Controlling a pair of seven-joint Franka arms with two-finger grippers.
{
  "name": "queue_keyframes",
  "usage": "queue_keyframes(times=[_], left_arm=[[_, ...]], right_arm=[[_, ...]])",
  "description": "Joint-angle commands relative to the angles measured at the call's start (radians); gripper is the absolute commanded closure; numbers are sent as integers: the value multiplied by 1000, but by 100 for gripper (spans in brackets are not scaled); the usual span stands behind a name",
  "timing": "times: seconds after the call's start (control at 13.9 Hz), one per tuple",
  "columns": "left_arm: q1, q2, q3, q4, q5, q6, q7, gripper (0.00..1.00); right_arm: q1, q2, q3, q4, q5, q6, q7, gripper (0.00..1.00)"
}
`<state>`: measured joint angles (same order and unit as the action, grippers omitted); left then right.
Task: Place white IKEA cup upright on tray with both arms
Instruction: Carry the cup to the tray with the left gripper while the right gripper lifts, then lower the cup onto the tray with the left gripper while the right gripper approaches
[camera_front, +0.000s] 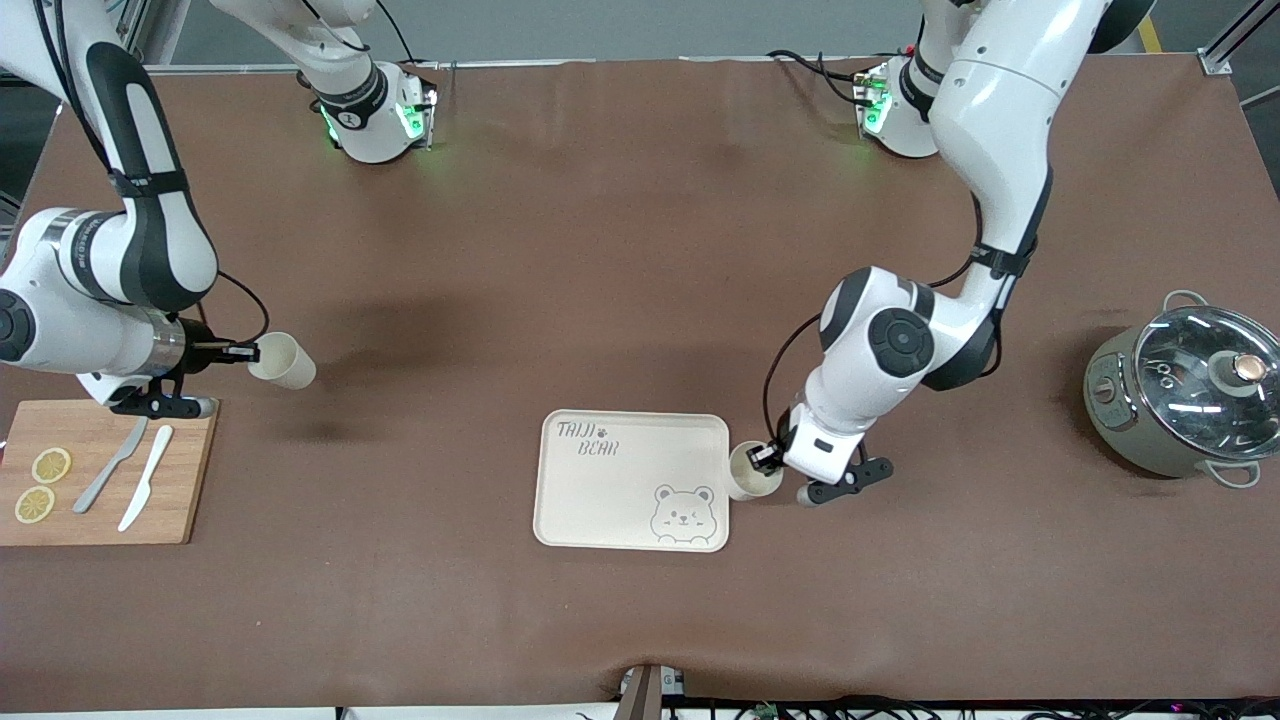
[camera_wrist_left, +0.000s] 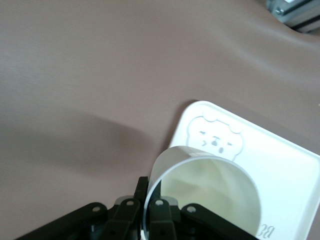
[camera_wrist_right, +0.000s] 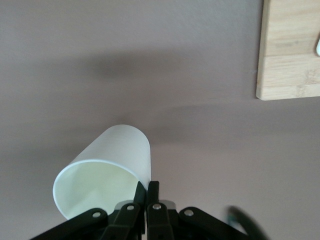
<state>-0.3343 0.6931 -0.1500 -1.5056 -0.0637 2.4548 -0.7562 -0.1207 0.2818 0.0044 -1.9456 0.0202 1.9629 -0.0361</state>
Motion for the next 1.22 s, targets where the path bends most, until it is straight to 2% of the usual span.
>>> queue_keyframes(times=[0.0,0.07,0.14,0.5,0.79,1.01,1.08,1.15], left_arm=[[-26,65,13,91,-7,-37,-8,100],[-29,68,13,93,-7,-37,-6,100],[-29,78,13,94,-7,-37,-6,100],[-66,109,13,97,-7,-36,-46,100],[-89,123,15,97,-5,-34,-57,100],[-103,138,15,101,-5,-33,-135,100],[-104,138,15,99,-2,-33,-134,79],[-104,137,15,99,-1,-33,-134,38]], right_arm=[[35,0,-1,60,79,-36,70,100],[50,8,-3,76,124,-36,90,100],[71,26,-3,89,129,-36,125,100],[211,88,-3,162,133,-35,428,100],[331,177,-1,272,136,-29,669,100],[401,232,-1,344,144,-24,841,100],[420,249,-1,355,170,-22,876,100],[434,270,-3,370,209,-21,901,100]])
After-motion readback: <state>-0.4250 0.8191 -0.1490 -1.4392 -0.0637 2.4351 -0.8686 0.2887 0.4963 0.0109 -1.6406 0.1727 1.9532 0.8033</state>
